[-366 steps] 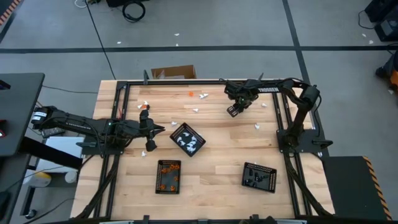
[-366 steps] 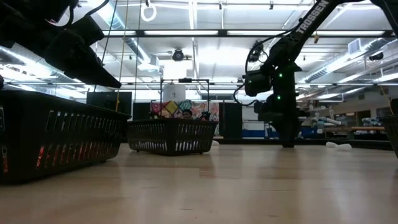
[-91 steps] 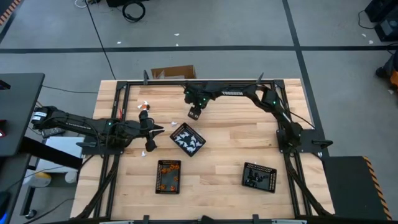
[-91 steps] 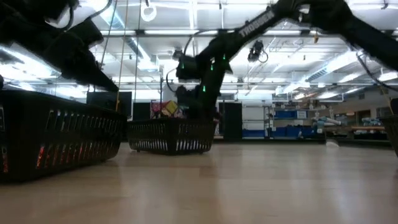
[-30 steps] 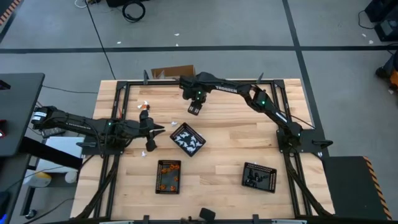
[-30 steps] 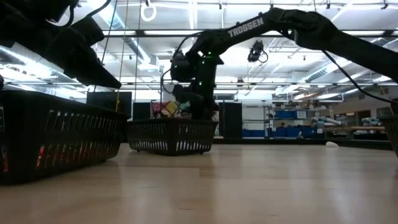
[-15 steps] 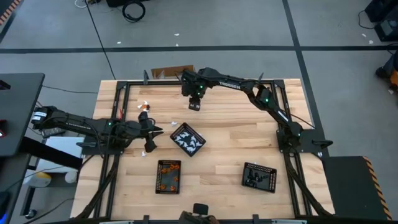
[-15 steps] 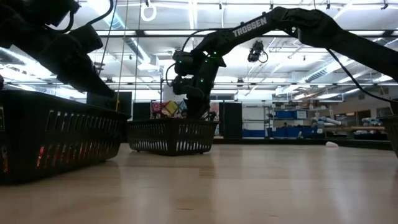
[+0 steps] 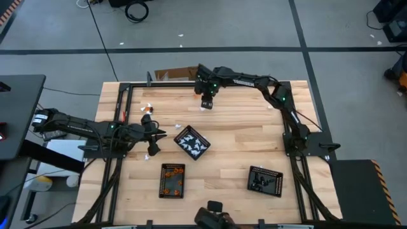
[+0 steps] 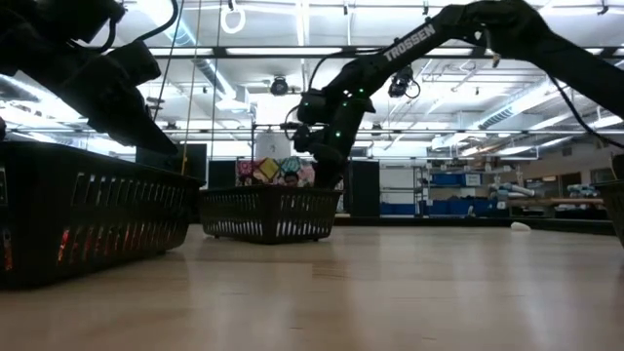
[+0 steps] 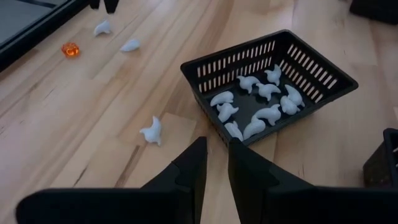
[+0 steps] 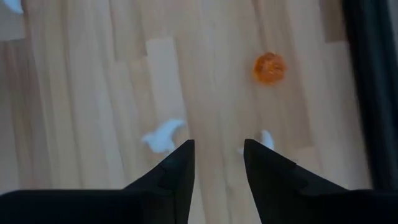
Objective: Sort Halloween decoration
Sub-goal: Put the white ghost toy into the middle black basket
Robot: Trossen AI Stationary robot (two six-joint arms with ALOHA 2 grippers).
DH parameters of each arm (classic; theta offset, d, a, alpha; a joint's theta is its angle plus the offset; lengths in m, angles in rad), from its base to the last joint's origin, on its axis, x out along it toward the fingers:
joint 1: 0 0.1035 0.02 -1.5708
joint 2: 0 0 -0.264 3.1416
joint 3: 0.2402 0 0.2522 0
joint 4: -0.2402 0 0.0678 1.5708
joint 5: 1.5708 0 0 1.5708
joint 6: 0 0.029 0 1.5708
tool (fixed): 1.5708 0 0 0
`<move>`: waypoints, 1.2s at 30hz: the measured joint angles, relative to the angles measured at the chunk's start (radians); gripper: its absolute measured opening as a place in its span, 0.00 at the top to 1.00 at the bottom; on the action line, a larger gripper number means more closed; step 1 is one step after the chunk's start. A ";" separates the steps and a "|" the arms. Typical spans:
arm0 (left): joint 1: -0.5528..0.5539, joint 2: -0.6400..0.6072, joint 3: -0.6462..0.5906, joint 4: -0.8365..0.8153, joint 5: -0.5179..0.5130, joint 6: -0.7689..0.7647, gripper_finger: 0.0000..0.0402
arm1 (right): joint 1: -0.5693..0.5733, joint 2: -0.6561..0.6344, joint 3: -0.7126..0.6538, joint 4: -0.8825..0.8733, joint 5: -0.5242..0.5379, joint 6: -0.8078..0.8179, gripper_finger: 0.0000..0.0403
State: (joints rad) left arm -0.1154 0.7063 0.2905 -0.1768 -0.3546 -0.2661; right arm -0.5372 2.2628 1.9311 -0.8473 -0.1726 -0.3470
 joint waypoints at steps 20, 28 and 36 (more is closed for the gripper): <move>0.001 0.000 0.000 0.059 -0.052 0.053 0.81 | -0.017 -0.007 -0.048 0.068 0.083 0.186 0.34; 0.001 0.000 0.000 0.113 -0.063 0.092 0.81 | 0.016 0.173 0.268 -0.158 0.116 0.146 0.36; 0.001 0.000 0.000 0.114 -0.063 0.098 0.81 | -0.030 0.240 0.417 -0.328 0.146 0.129 0.36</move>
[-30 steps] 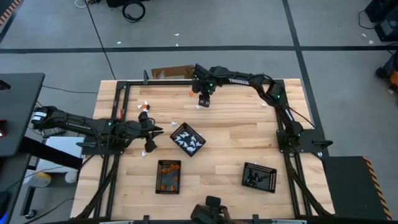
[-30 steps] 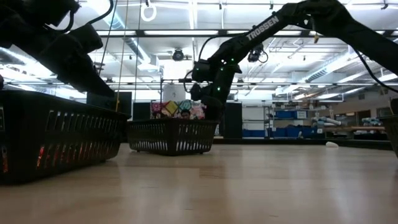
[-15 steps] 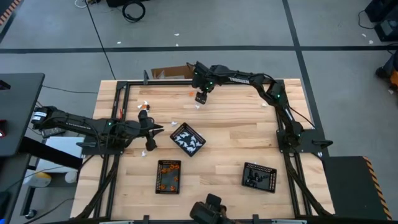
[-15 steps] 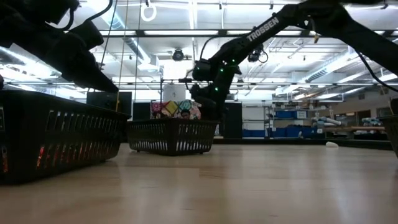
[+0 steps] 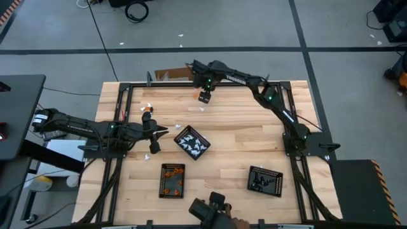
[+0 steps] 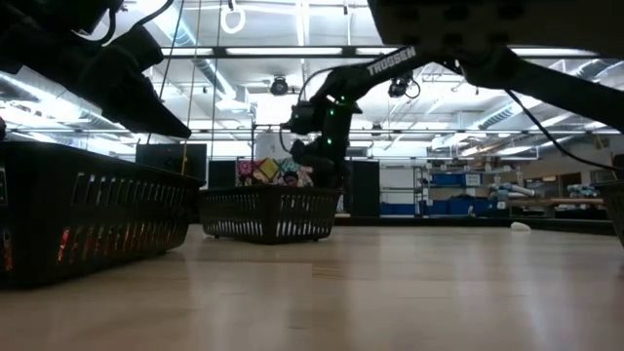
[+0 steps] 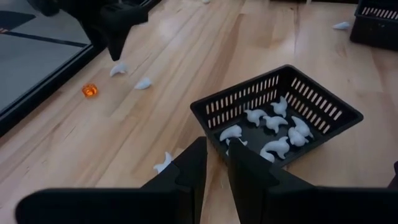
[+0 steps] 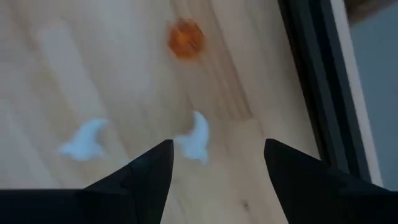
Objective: Sort Halloween decoration
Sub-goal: Put the white ghost toy into the middle black basket
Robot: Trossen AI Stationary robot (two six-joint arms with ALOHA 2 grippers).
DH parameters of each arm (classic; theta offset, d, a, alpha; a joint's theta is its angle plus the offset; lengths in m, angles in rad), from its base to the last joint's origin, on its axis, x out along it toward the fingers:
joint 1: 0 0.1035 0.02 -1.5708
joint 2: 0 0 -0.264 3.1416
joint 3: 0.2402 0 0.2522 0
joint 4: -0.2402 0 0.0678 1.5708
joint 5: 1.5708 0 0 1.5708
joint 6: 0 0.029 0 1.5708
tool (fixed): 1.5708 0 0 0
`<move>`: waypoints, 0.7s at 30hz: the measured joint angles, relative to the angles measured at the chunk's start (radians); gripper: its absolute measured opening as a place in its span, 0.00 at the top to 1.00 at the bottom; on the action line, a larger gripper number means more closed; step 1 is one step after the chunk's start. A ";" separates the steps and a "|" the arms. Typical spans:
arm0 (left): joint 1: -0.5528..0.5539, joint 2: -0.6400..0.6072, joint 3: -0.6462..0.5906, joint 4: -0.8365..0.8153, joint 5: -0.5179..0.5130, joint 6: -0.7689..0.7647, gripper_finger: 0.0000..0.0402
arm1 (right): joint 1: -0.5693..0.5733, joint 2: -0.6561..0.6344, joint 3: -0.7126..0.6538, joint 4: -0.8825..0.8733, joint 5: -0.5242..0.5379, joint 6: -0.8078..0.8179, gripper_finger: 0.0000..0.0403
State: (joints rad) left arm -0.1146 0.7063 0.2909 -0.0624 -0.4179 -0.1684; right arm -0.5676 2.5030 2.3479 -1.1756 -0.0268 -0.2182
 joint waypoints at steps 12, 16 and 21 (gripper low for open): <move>0.000 0.000 0.000 -0.004 0.001 0.000 0.81 | -0.014 -0.001 -0.087 0.056 -0.046 0.008 0.37; 0.000 0.000 0.000 -0.004 0.002 0.000 0.81 | -0.014 -0.001 -0.121 0.065 -0.066 0.023 0.38; 0.000 0.000 0.000 -0.004 0.002 0.000 0.81 | -0.003 -0.001 -0.123 0.115 -0.076 0.032 0.42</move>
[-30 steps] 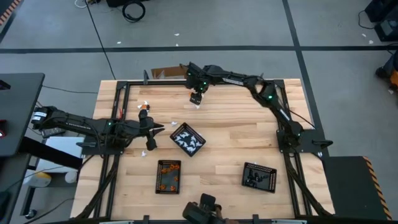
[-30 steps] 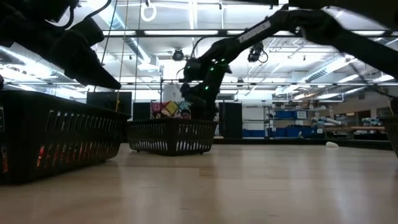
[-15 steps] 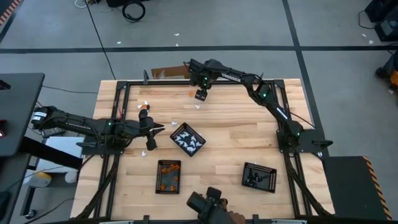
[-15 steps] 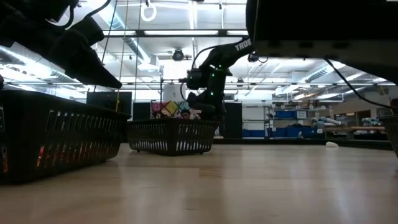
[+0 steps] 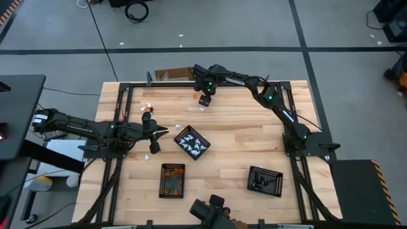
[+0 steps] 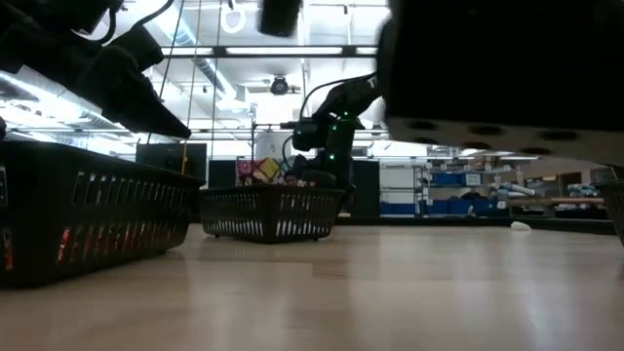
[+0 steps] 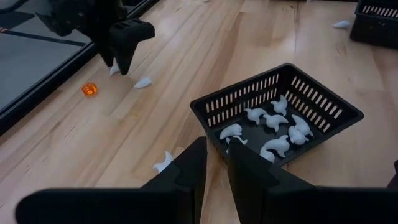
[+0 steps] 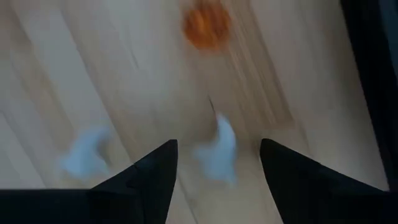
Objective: Sort Halloween decoration
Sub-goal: Put the white ghost toy into the middle black basket
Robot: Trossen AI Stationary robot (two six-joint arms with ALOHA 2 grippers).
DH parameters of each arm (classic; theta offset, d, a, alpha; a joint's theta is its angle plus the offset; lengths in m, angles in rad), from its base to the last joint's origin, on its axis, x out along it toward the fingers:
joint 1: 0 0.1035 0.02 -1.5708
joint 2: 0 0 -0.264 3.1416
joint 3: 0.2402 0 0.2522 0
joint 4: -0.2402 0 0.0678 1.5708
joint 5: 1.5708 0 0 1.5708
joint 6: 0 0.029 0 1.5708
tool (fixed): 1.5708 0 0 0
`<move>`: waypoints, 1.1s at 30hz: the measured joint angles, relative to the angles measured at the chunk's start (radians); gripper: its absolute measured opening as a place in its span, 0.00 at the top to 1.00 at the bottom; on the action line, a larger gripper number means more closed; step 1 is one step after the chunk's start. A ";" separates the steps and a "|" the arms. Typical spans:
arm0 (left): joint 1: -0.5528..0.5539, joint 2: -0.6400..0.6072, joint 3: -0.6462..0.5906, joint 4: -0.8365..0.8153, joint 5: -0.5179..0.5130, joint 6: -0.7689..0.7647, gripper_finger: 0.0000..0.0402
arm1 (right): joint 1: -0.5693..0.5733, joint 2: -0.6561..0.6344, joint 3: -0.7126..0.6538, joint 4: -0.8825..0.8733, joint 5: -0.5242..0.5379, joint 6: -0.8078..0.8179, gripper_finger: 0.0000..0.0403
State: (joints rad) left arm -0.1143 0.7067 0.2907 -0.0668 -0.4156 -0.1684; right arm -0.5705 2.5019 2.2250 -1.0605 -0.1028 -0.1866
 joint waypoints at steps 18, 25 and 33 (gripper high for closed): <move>0.000 0.000 0.000 -0.027 0.001 -0.005 0.81 | 0.002 -0.002 0.001 -0.060 -0.017 0.013 0.80; 0.000 0.000 0.000 -0.027 0.001 -0.005 0.81 | 0.017 -0.003 0.002 -0.059 -0.016 0.001 0.84; 0.000 0.000 0.000 -0.027 0.001 -0.005 0.81 | 0.078 -0.052 -0.001 -0.174 -0.040 0.001 0.84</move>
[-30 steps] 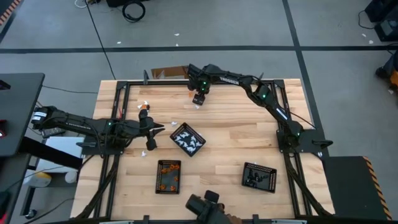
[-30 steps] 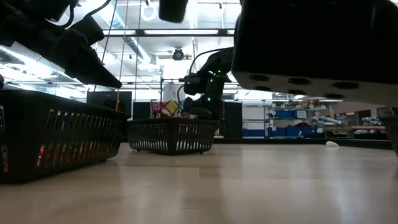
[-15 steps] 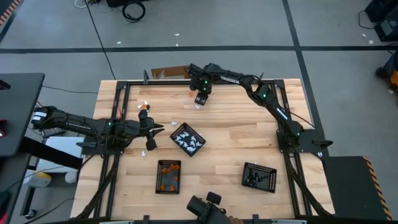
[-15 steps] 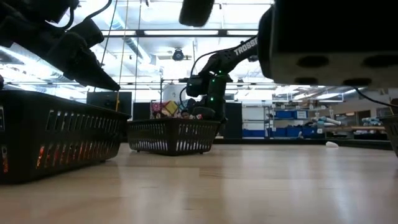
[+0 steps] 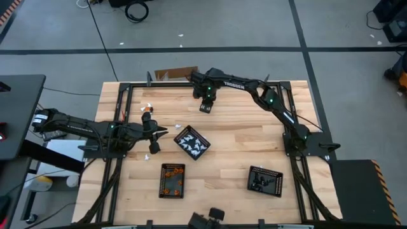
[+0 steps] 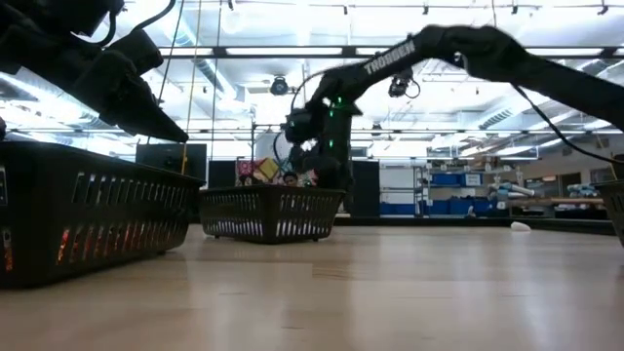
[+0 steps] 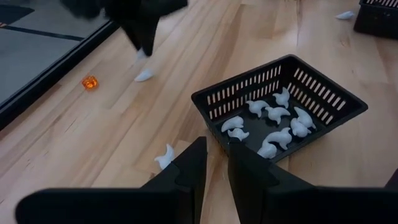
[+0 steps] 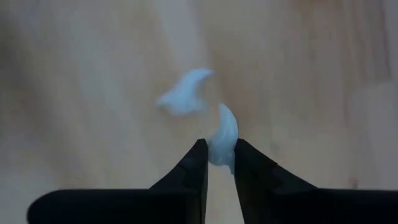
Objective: Sort Halloween decoration
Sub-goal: Put the white ghost toy into the middle black basket
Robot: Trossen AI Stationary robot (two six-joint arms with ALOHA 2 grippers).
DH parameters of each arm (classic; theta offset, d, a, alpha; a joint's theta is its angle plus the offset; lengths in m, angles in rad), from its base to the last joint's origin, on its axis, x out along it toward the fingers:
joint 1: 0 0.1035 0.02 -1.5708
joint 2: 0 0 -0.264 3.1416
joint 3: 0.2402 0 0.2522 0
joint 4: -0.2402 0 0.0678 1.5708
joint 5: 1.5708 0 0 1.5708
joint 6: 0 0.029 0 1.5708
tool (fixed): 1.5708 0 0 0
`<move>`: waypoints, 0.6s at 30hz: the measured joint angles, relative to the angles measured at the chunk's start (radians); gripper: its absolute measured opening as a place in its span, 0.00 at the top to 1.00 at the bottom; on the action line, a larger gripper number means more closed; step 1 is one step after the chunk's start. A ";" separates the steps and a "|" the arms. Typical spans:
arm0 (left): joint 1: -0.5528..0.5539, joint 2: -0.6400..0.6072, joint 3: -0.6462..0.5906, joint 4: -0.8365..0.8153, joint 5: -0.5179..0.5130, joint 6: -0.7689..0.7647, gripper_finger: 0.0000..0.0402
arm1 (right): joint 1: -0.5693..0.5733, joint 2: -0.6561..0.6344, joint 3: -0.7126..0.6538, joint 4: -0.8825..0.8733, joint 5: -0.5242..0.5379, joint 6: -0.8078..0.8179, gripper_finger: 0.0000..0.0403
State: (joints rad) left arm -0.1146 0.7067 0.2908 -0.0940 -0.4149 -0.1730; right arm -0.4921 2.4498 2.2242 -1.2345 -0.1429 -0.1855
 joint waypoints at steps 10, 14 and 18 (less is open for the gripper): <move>0.000 0.000 0.000 0.000 -0.001 -0.020 0.81 | 0.191 -0.139 0.003 -0.035 -0.185 0.002 0.79; 0.000 0.000 0.000 0.000 -0.001 -0.026 0.81 | 0.278 -0.128 0.000 -0.034 -0.188 -0.024 0.74; -0.001 0.000 0.000 -0.003 -0.001 -0.039 0.81 | 0.339 -0.126 -0.002 0.000 -0.201 -0.052 0.68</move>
State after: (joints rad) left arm -0.1154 0.7067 0.2907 -0.0973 -0.4156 -0.2123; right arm -0.1533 2.3234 2.2217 -1.2343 -0.3435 -0.2374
